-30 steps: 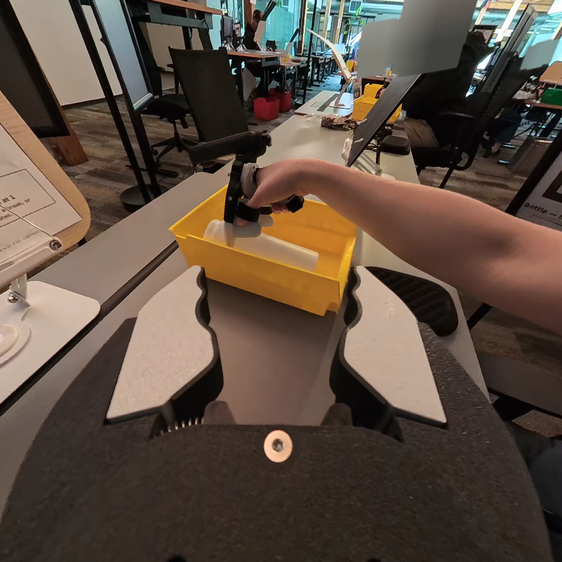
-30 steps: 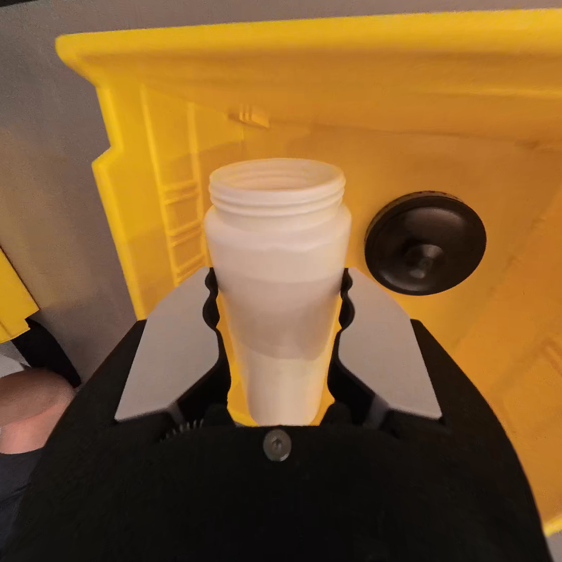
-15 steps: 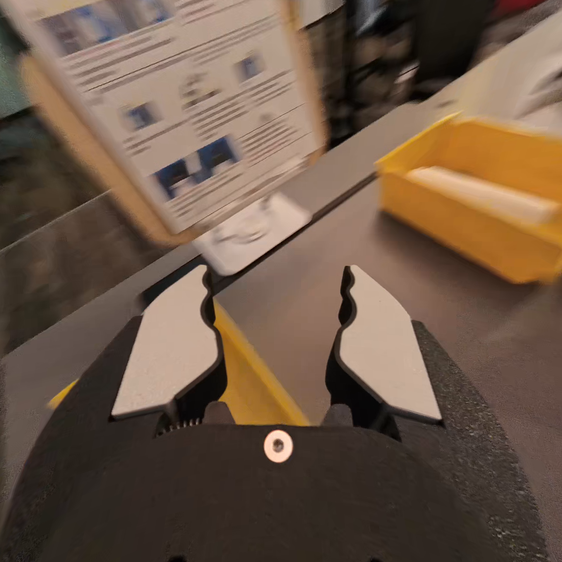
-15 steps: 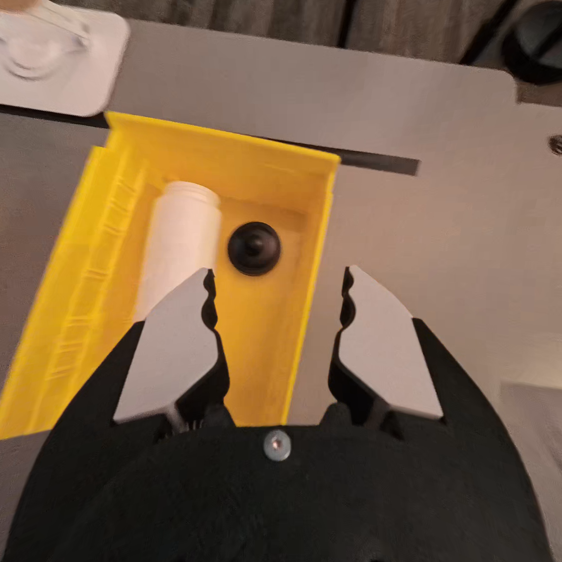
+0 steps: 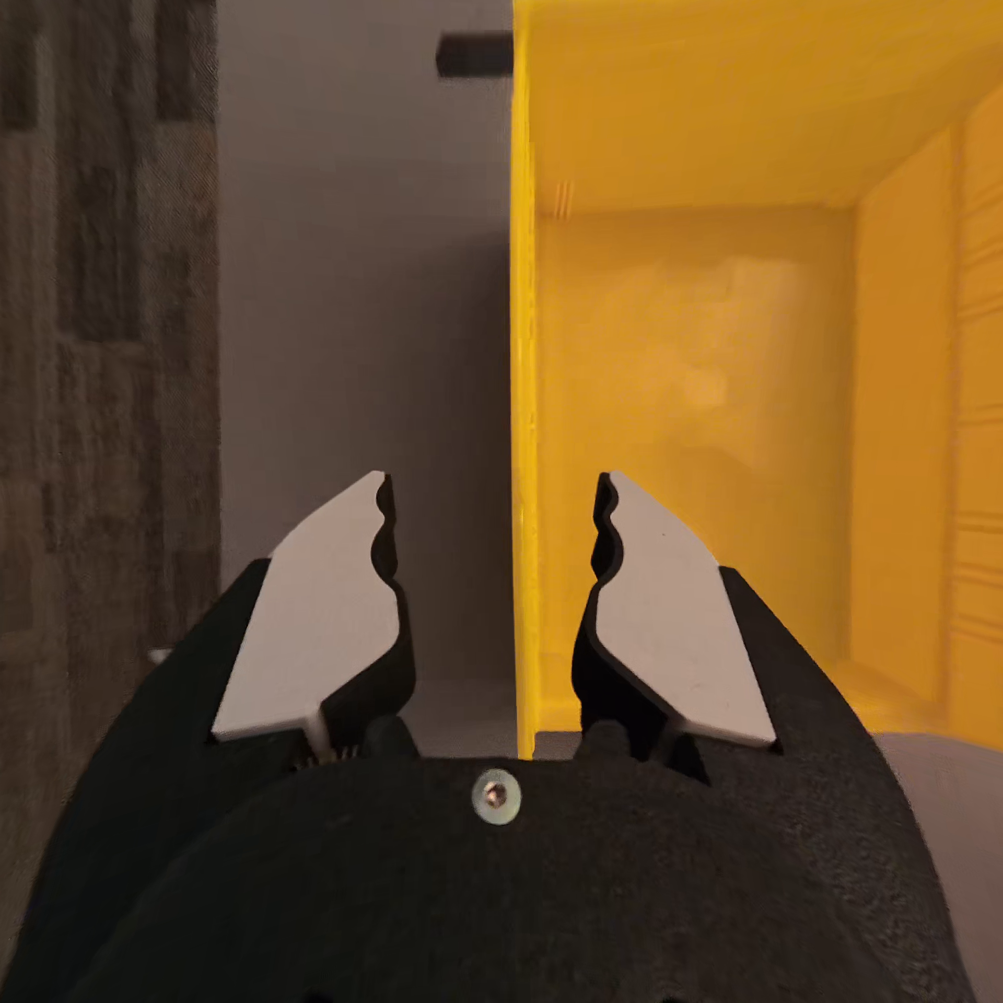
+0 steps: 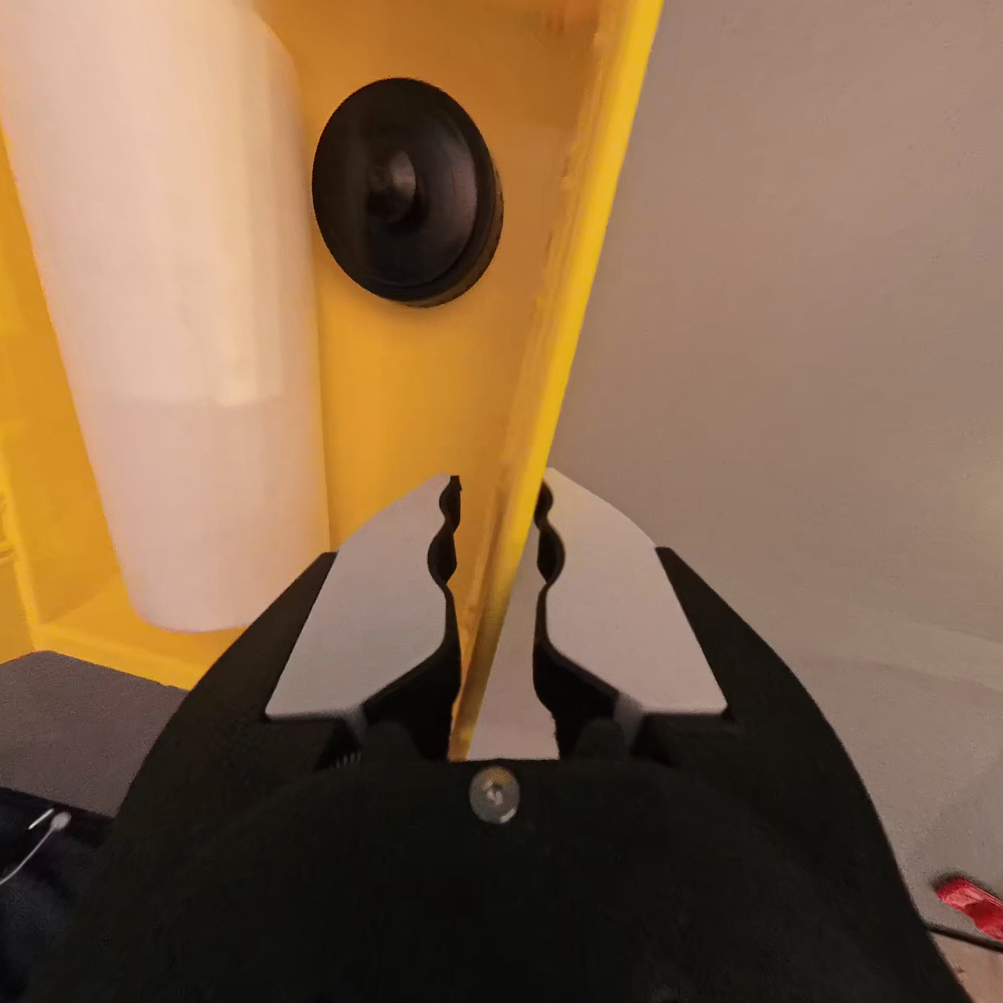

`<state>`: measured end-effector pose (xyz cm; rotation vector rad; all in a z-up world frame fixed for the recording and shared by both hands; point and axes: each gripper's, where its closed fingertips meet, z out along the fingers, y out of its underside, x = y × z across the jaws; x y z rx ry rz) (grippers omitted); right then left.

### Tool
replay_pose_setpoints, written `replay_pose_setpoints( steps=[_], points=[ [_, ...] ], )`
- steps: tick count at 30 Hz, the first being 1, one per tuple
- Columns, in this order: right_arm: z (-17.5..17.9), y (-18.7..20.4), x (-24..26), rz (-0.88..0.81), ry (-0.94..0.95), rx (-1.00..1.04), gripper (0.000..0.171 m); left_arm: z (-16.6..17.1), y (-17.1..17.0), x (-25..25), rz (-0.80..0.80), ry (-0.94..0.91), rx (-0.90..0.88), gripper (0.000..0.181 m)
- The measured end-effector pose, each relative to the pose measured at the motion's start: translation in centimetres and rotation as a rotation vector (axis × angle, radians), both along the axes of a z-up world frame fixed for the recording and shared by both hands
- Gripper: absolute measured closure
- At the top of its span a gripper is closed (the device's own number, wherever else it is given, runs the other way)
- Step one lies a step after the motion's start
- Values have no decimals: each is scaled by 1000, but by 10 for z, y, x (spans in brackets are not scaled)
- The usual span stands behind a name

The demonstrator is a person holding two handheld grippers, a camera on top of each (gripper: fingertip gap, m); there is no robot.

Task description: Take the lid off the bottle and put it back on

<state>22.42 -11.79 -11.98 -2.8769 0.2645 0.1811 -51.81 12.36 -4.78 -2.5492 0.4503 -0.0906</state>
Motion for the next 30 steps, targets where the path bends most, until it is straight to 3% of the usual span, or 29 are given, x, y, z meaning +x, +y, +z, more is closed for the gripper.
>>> replay_pose_setpoints(
  steps=[4, 9, 13, 16, 17, 23, 30],
  points=[
    [-11, -1, -2, -22, -15, -68, 162, -21, 6, 0, -17, -28, -59, 111],
    [-11, 6, -19, -27, 11, -91, 164, -47, 4, -7, -21, 23, -156, 120],
    [-11, 15, -41, -20, 27, -131, 164, -60, -3, -1, -18, -56, -251, 140],
    [-10, 23, -63, 15, 39, -153, 164, -60, -9, 13, -37, -163, -308, 174],
    [-10, 25, -70, 21, 41, -164, 164, -61, -9, 14, -39, -152, -313, 176],
    [-10, 39, -116, 44, 40, -214, 164, -63, -18, 20, -39, -8, -357, 176],
    [-10, 49, -157, 22, 35, -231, 165, -63, -34, 60, -150, 144, -403, 172]
  ],
)
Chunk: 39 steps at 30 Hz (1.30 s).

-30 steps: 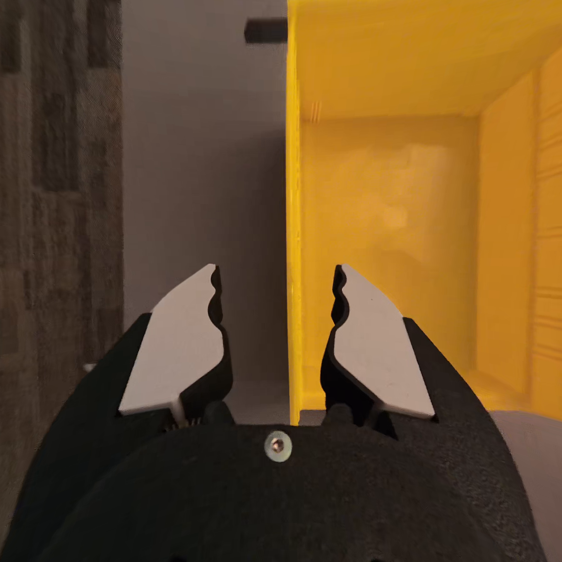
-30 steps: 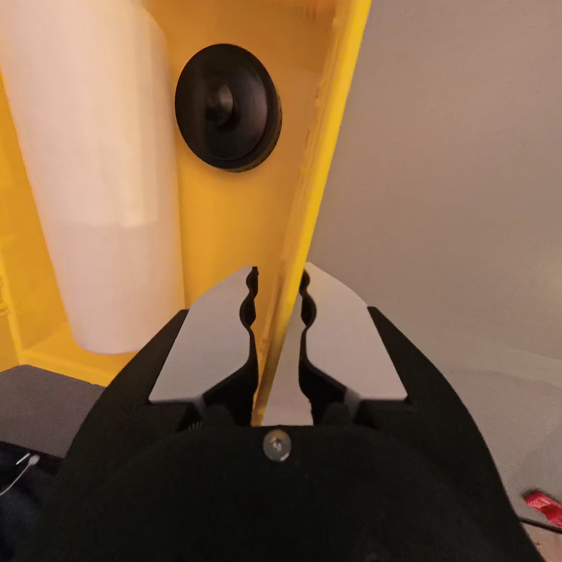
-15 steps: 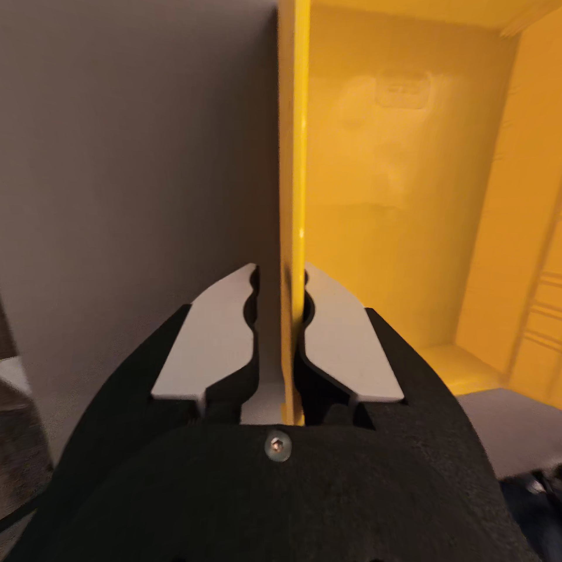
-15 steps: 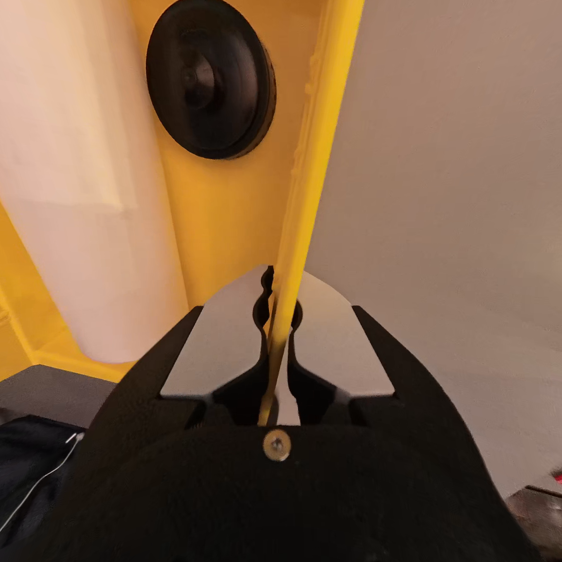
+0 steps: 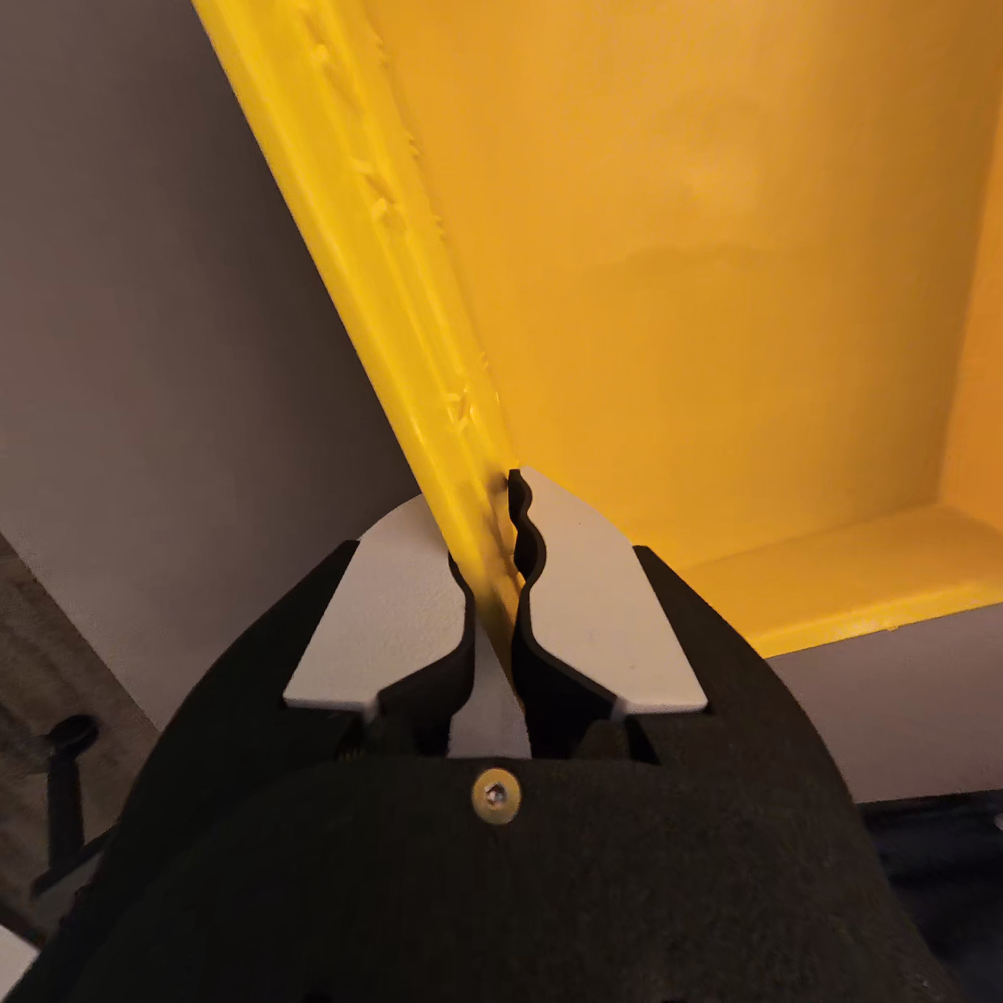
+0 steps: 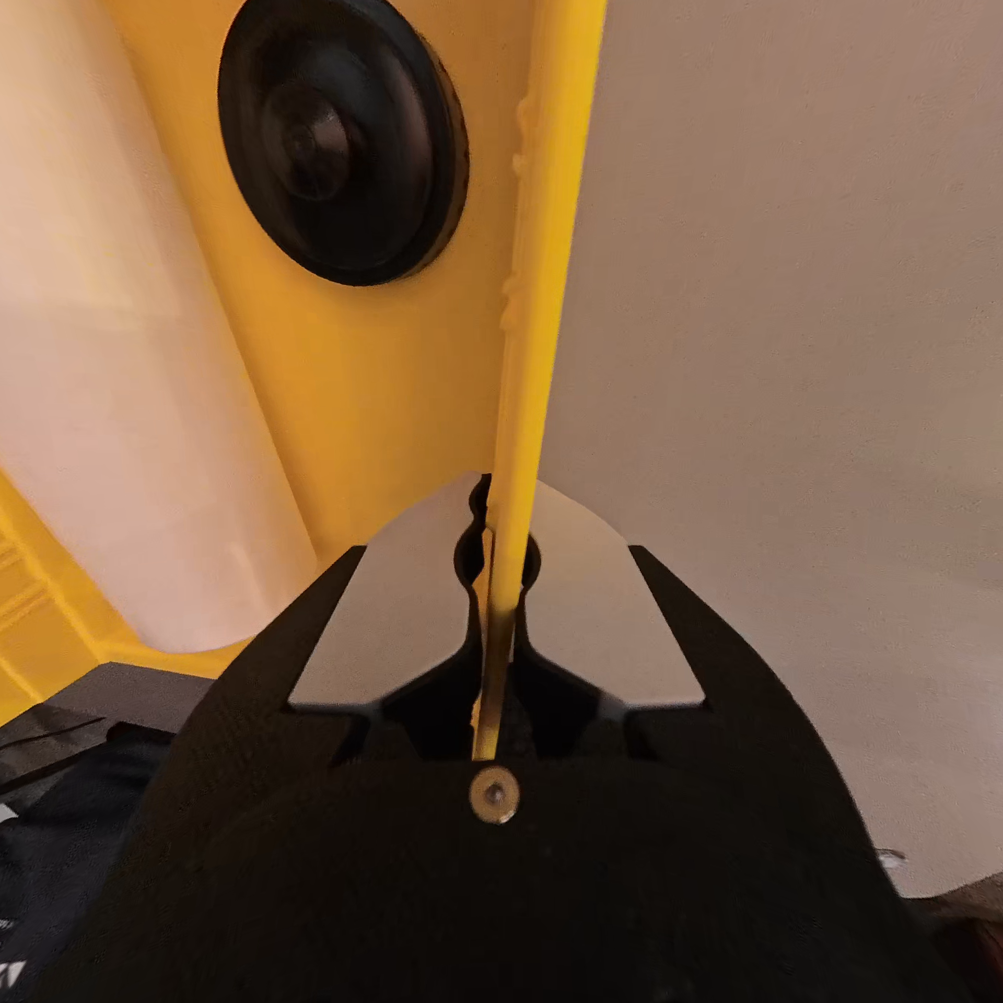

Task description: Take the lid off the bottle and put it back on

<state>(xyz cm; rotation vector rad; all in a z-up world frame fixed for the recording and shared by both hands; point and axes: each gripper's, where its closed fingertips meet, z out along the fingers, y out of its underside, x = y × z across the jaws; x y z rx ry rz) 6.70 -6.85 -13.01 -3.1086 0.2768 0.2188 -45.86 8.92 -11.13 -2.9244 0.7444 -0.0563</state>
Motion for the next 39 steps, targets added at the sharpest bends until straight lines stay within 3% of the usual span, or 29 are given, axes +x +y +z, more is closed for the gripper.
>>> replay_pose_setpoints(
  steps=[8, 10, 13, 16, 19, 20, 22, 26, 29, 33, 39],
  points=[
    [6, 4, -7, 42, 9, 47, 161, -2, -16, 55, -148, -18, -24, 173],
    [25, 9, 3, -5, -48, 142, 150, -3, -23, 63, -159, -32, -52, 173],
    [87, 24, -2, -49, -174, 441, 148, -5, -34, 68, -175, -56, -103, 168],
    [142, 42, -90, 178, -90, 756, 142, -3, -42, 74, -187, -121, -139, 160],
    [169, 47, -224, 467, 293, 993, 140, 4, -44, 78, -179, -219, -166, 155],
    [166, 49, -249, 472, 361, 985, 138, 9, -43, 78, -175, -254, -158, 155],
    [140, 59, -267, 490, 277, 838, 130, 21, -40, 74, -162, -316, -124, 154],
    [105, 95, -256, 393, 31, 655, 122, 49, -35, 63, -146, -411, -30, 151],
    [82, 107, -259, 333, 27, 498, 115, 70, -31, 60, -153, -476, 57, 150],
    [55, 114, -253, 290, -47, 344, 118, 88, -30, 58, -175, -508, 133, 150],
    [20, 117, -261, 200, 14, 171, 137, 103, -34, 61, -208, -528, 189, 150]
  ],
)
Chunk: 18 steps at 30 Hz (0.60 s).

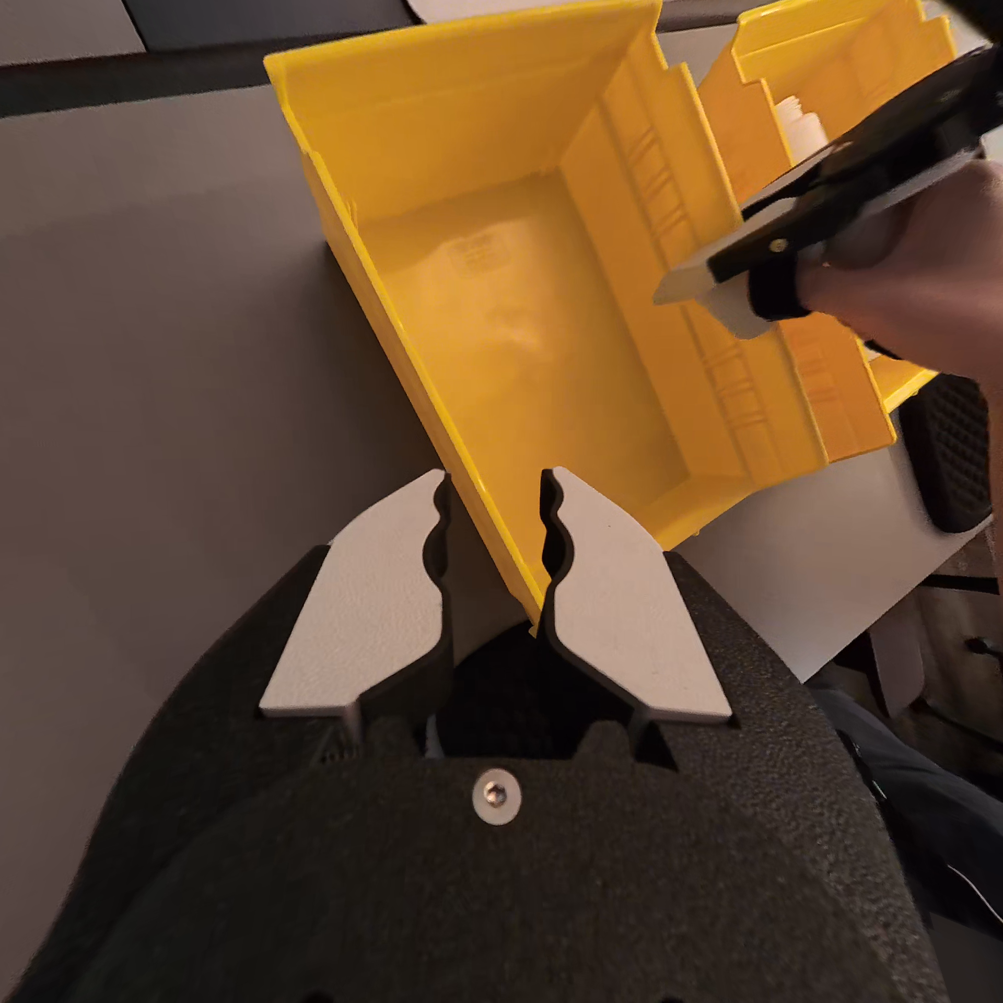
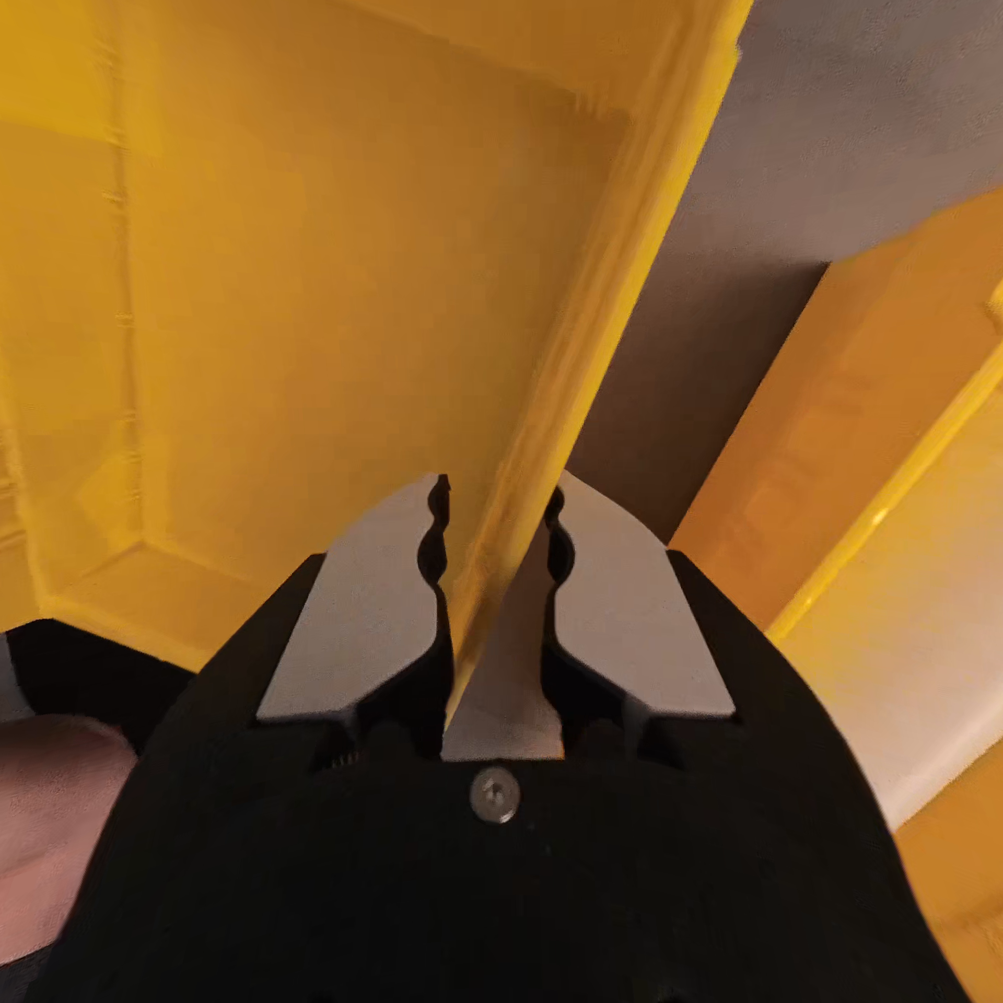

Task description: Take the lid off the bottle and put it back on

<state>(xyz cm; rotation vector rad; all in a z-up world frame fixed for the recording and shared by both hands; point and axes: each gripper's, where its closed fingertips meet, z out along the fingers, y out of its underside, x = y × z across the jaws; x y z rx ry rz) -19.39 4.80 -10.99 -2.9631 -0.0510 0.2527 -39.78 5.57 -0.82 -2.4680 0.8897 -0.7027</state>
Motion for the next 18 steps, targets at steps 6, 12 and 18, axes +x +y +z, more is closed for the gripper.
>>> replay_pose_setpoints(
  steps=[6, 12, 18],
  points=[
    [-21, -2, 4, -29, -55, -101, 158, 7, -1, -1, -2, -20, 19, 153],
    [-23, 0, 0, -69, 5, -166, 167, 14, -1, -2, 7, -23, 46, 154],
    [-6, -10, -12, -36, -8, -329, 167, 62, -14, -4, 58, -127, 196, 155]
  ],
)
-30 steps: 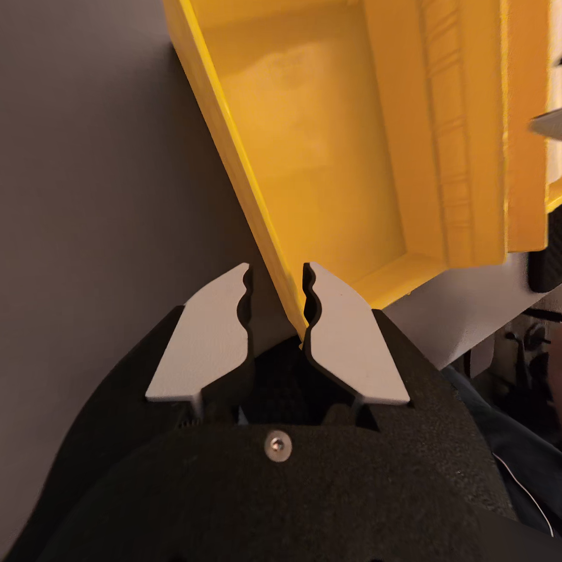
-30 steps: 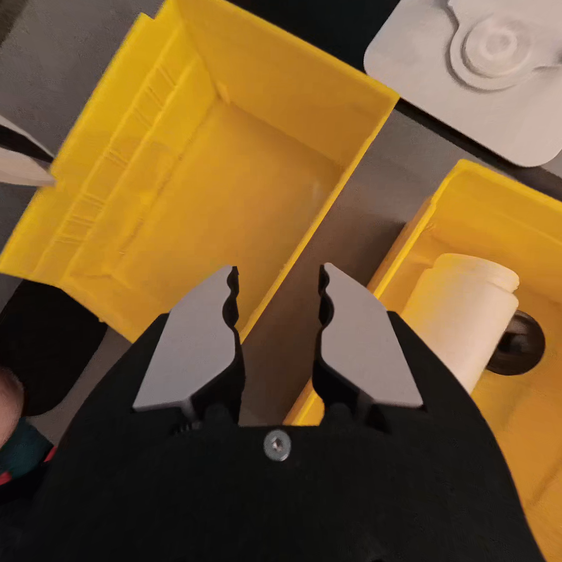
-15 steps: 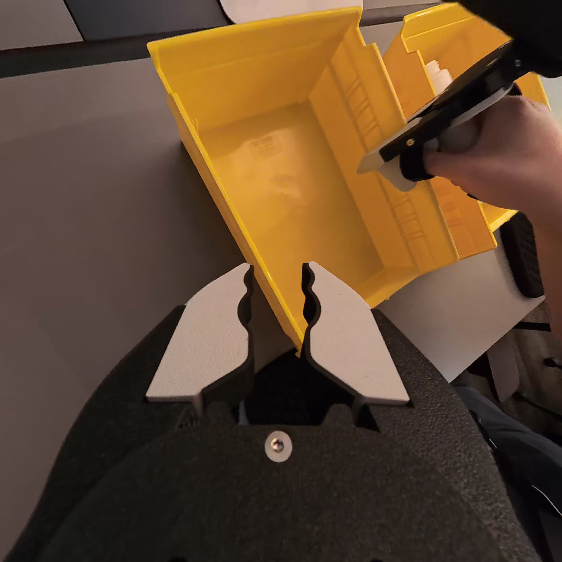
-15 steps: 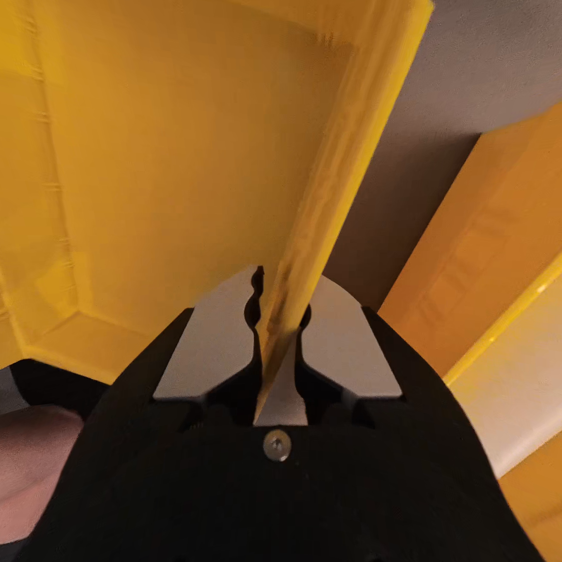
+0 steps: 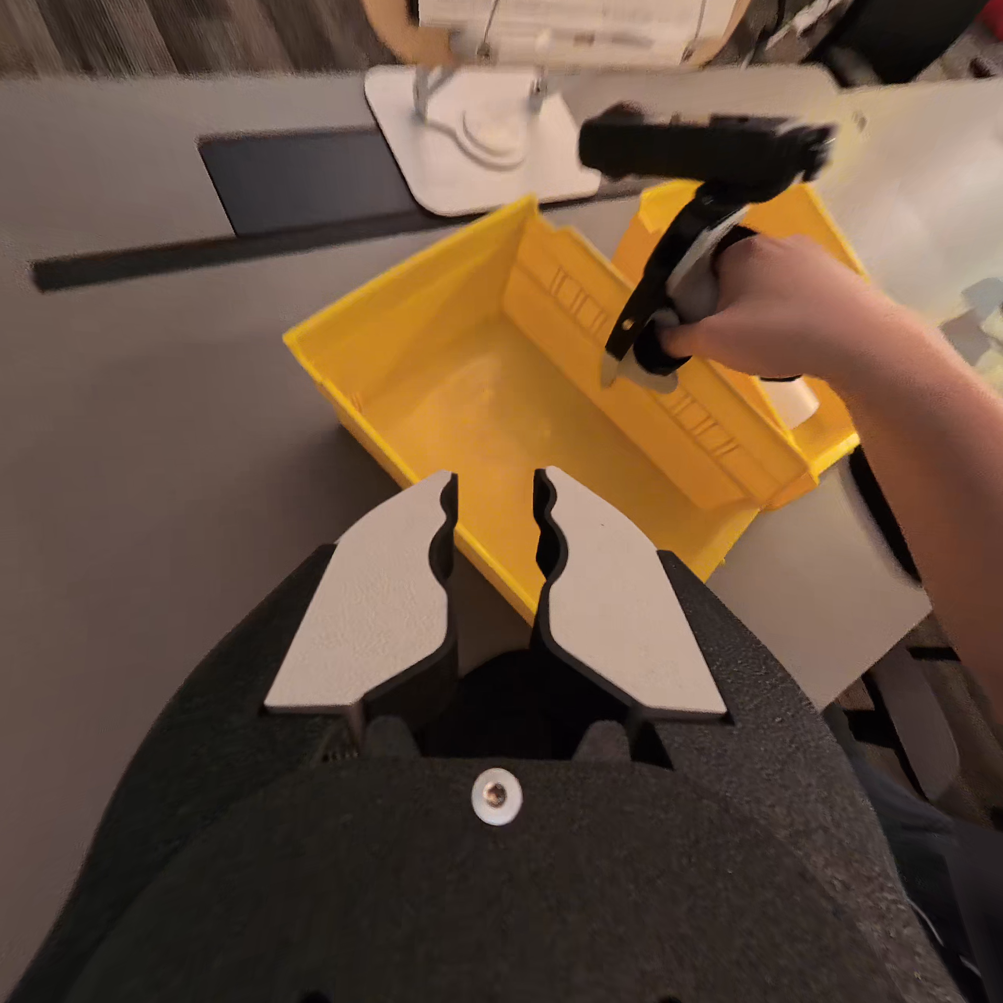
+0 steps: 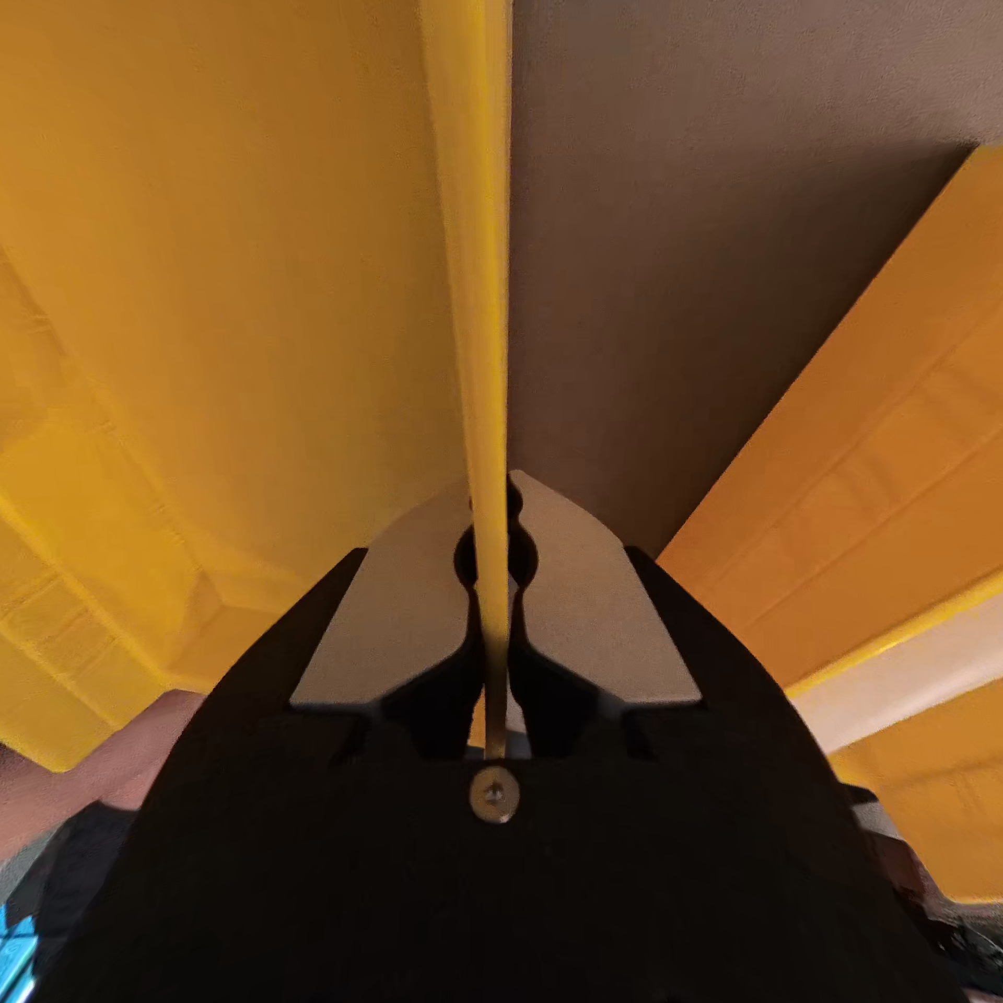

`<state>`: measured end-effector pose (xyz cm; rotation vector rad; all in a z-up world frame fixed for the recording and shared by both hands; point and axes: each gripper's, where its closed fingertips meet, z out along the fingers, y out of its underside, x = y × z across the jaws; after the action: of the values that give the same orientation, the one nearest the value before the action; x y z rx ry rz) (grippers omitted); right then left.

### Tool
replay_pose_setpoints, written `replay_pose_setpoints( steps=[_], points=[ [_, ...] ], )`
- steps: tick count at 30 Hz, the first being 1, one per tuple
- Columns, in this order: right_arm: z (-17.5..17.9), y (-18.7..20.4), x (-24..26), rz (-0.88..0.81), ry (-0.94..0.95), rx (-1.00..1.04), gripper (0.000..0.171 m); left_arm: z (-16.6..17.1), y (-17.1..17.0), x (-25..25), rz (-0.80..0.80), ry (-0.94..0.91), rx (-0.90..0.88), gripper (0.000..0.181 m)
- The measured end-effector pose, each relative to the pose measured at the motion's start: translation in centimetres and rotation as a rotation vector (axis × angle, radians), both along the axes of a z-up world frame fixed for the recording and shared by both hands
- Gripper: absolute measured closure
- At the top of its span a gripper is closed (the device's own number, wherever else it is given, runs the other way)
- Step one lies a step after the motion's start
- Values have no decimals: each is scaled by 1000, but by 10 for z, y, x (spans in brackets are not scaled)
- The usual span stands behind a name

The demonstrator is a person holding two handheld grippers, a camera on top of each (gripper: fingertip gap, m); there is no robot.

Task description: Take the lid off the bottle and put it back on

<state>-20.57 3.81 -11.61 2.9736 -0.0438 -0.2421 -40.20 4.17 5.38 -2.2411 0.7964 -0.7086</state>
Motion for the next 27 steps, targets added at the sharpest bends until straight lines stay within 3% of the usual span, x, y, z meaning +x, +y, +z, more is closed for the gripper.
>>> replay_pose_setpoints(
  steps=[7, 11, 14, 20, 24, 27],
  points=[
    [69, 12, 8, 95, -5, 32, 167, 96, -46, -21, 114, -256, 341, 144],
    [120, 9, 64, 38, 7, 101, 167, 106, -60, -31, 195, -247, 400, 114],
    [152, -10, 130, -46, 23, 143, 167, 99, -62, -9, 115, -222, 382, 115],
    [180, -87, 294, -295, -38, 165, 167, 23, -57, 95, -135, 59, 163, 118],
    [170, -143, 382, -440, -61, 150, 167, -50, -64, 193, -338, 197, 71, 123],
    [153, -175, 429, -503, -70, 135, 167, -107, -65, 238, -404, 262, -20, 124]
  ],
)
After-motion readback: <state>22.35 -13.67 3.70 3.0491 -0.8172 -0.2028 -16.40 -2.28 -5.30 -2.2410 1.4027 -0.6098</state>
